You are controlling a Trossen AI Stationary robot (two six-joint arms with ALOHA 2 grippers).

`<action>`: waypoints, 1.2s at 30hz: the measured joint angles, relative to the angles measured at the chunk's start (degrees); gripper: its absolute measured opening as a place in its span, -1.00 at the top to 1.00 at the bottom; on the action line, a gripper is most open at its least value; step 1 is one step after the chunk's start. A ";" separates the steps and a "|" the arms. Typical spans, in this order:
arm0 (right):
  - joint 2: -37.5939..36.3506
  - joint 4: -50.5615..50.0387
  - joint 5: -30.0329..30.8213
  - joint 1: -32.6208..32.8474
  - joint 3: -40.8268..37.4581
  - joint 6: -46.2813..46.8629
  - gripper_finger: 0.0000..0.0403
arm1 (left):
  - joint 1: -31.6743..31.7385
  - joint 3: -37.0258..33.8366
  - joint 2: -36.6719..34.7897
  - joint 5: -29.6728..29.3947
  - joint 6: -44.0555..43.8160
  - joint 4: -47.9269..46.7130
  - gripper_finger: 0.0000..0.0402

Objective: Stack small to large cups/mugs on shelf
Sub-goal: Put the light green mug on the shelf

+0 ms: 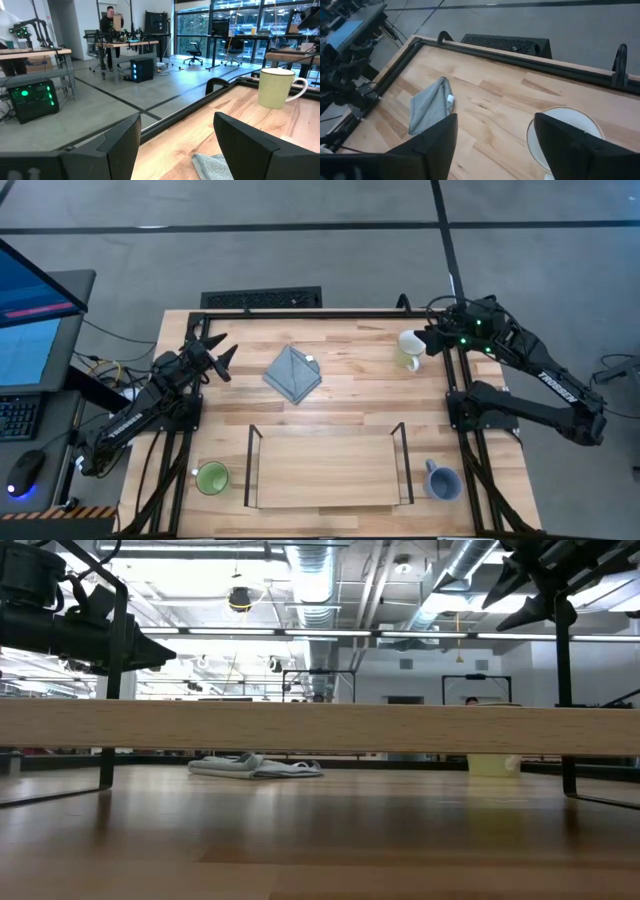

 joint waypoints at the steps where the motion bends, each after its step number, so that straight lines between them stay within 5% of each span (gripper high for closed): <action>1: 0.00 -0.01 -0.13 0.00 0.00 0.07 -0.46 | 0.00 0.00 0.00 0.00 0.00 0.00 -0.21; 18: 1.22 -5.08 6.56 1.38 -0.04 3.31 -0.47 | 0.00 0.01 -0.01 0.01 0.00 0.00 -0.21; 28: 1.23 -9.10 10.11 9.31 0.44 8.63 -0.47 | 0.01 0.02 -0.02 0.01 0.00 0.00 -0.21; 36: 3.84 -17.78 21.59 20.51 0.46 19.97 -0.47 | 0.00 0.02 0.00 0.00 0.00 0.02 -0.21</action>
